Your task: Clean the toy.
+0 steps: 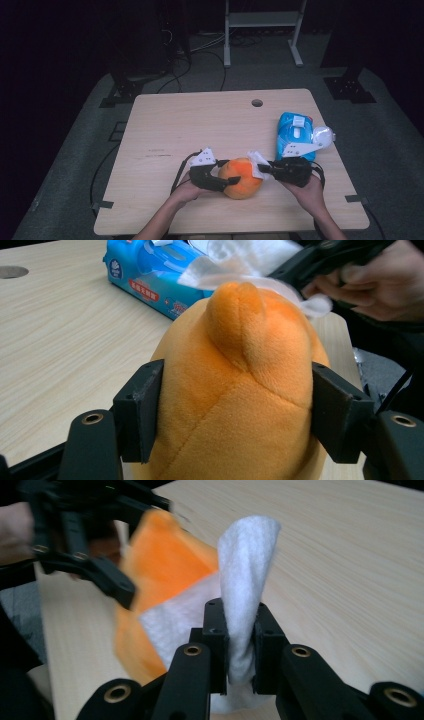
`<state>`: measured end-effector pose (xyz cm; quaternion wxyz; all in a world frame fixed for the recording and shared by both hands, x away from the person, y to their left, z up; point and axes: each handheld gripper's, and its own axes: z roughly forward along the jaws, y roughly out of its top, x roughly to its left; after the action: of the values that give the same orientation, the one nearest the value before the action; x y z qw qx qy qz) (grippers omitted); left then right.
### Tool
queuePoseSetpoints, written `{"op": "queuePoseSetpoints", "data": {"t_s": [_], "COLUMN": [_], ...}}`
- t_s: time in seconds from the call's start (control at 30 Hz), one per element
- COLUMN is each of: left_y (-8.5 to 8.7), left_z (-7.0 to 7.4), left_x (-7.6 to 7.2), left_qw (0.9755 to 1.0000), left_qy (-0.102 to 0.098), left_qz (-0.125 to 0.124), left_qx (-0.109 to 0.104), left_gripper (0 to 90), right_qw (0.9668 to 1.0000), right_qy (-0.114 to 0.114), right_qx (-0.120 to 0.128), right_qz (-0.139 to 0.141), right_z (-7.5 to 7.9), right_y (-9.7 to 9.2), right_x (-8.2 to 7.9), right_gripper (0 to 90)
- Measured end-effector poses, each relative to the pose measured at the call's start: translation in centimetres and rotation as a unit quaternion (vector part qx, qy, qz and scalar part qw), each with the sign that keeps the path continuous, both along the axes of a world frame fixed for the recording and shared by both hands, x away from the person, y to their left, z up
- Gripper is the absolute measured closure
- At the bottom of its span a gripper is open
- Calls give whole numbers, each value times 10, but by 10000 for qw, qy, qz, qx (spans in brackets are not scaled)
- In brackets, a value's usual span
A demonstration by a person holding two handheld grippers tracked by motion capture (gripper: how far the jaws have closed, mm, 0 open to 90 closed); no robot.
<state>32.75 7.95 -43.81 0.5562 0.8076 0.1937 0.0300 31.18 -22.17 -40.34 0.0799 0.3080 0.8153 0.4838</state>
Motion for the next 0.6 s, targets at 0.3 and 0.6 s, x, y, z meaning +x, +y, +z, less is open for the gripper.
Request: {"op": "queuePoseSetpoints", "data": {"t_s": [0.3,0.6], "left_y": [-7,-9], "left_z": [-1,1], "left_x": [-4,-8], "left_qw": [9999,9997], "left_qy": [16,-156], "left_qz": [-107,-153], "left_qx": [-8,134], "left_gripper": [274,267], "right_qw": [9999,9999], "right_qy": [94,80], "right_qx": [53,102], "right_qz": [-3,-17], "right_z": [-2,-1], "right_y": [-1,2], "right_x": [2,3], "right_gripper": [794,795]}}
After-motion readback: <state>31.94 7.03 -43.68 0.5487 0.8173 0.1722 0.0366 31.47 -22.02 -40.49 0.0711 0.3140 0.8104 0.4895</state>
